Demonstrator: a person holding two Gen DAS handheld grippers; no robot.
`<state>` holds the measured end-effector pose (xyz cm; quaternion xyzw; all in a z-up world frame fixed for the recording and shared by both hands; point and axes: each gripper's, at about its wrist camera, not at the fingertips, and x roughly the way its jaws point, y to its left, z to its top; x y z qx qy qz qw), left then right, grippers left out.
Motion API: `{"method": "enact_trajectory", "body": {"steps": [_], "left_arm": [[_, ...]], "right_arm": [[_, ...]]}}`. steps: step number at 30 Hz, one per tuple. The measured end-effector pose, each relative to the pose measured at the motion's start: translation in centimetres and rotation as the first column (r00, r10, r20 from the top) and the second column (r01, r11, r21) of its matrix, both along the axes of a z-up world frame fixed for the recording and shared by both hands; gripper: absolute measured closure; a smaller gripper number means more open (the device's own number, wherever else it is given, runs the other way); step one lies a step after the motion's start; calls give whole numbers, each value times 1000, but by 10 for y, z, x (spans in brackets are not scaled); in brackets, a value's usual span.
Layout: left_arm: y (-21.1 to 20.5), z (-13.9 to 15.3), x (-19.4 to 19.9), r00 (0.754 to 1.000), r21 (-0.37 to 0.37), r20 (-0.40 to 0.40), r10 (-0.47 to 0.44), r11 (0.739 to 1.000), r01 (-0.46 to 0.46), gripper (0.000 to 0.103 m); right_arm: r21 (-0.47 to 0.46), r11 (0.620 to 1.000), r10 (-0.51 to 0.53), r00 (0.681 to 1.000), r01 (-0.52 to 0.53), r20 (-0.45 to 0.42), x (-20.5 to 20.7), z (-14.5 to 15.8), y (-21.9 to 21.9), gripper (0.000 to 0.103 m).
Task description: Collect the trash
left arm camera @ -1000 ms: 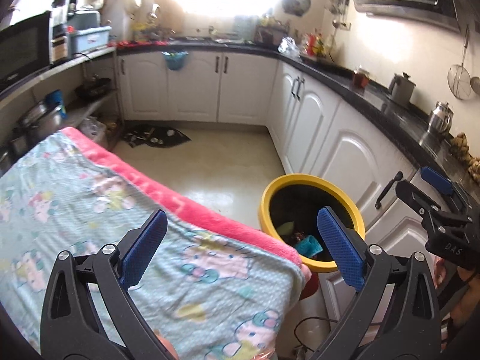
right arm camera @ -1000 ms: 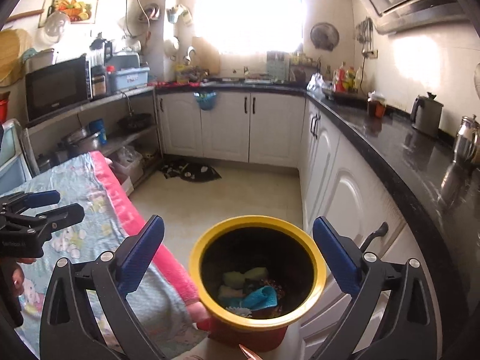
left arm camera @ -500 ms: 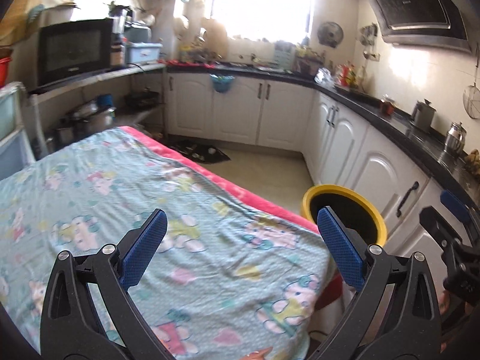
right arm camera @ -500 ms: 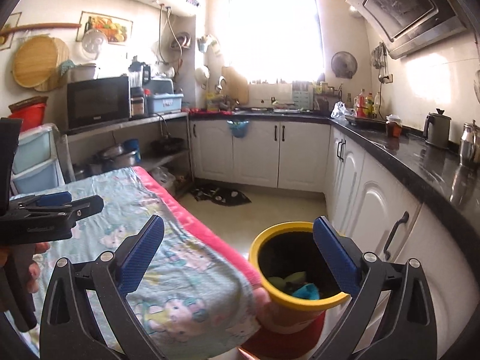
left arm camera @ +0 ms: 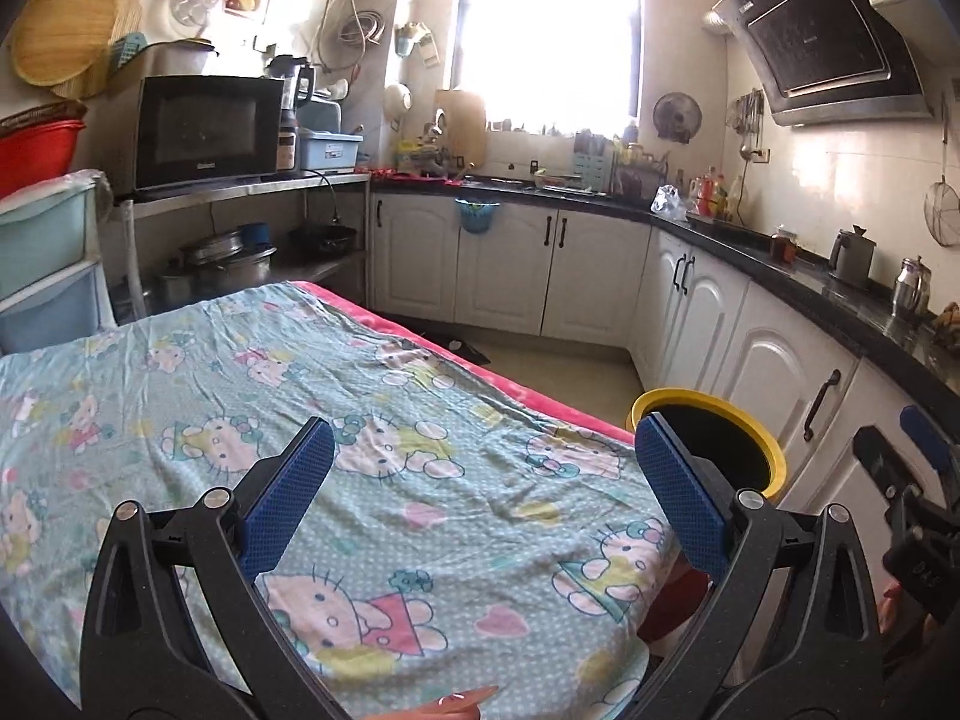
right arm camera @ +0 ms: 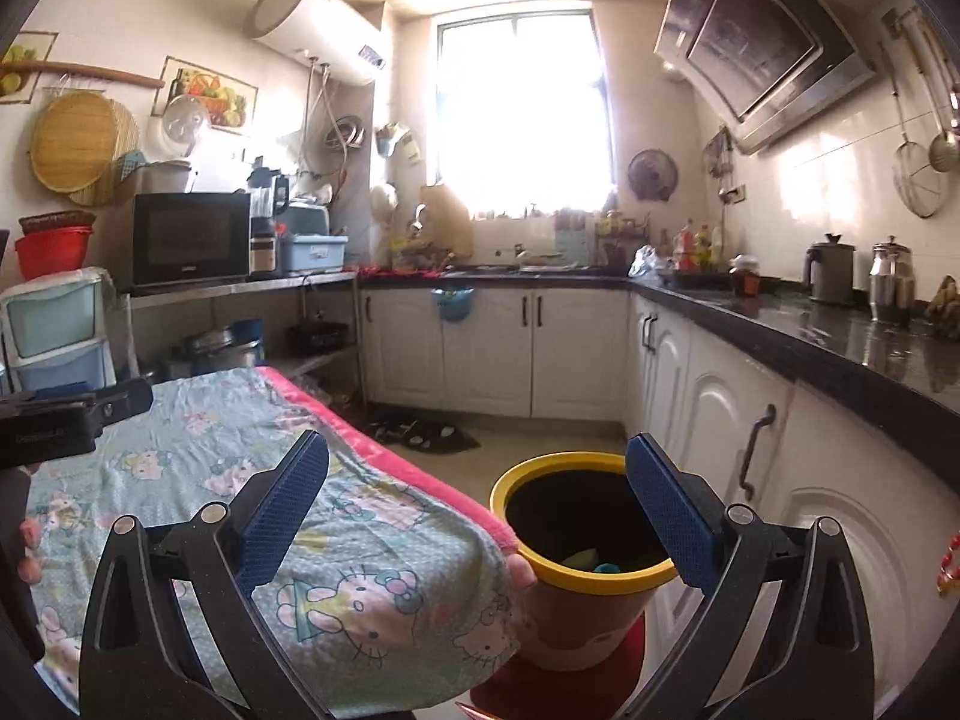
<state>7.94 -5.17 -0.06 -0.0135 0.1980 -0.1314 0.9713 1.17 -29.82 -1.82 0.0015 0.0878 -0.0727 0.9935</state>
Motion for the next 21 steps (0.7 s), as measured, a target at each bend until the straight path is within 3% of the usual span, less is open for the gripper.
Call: {"method": "enact_trajectory", "body": {"steps": [8, 21], "left_arm": [[-9, -19, -12, 1000, 10, 16, -21, 1000, 21, 11], [-11, -26, -19, 996, 2, 85, -27, 1000, 27, 11]], "right_arm": [[-14, 1000, -15, 998, 16, 61, -16, -4, 4, 6], [-10, 999, 34, 998, -33, 61, -15, -19, 23, 6]]}}
